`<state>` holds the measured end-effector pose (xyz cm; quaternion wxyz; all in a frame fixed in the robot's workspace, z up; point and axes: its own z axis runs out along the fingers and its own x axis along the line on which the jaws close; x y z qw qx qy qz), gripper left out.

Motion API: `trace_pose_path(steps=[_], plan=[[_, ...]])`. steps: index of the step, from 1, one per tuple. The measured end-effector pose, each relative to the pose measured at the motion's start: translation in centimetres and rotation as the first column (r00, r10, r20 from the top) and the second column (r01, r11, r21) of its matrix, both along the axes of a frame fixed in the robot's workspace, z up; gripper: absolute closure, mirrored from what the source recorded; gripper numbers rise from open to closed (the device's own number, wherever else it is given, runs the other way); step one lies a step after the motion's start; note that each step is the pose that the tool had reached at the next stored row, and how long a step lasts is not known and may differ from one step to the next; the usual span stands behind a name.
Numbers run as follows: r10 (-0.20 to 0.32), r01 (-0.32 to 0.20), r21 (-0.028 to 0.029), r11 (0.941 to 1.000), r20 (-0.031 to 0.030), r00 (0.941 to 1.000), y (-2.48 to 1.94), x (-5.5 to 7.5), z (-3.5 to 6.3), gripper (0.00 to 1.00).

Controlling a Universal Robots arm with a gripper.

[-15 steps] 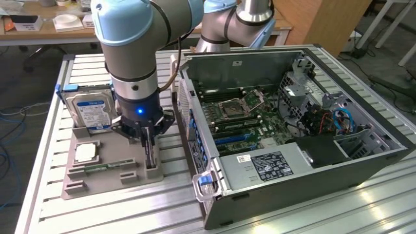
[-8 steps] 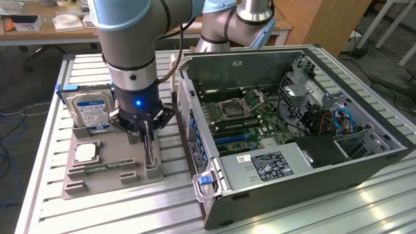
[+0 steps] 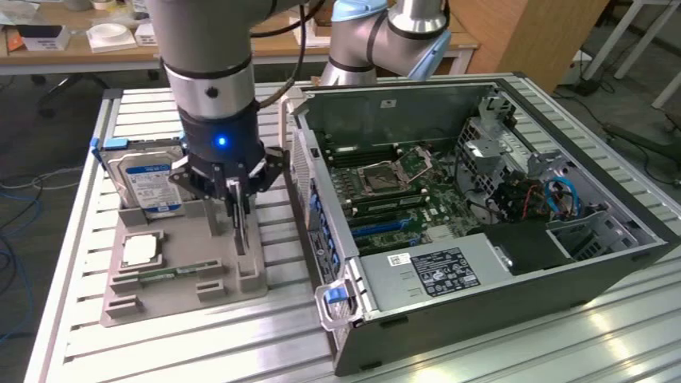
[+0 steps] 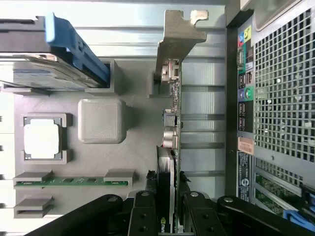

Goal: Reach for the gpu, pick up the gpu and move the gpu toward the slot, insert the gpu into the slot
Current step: 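Pick up the gpu and move the gpu toward the slot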

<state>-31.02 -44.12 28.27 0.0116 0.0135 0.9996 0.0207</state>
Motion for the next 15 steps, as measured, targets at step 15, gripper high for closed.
trace_pose_path(steps=[15], plan=[[0.000, 0.000, 0.0000, 1.0000, 0.0001, 1.0000, 0.00, 0.0, 6.81, 0.73]])
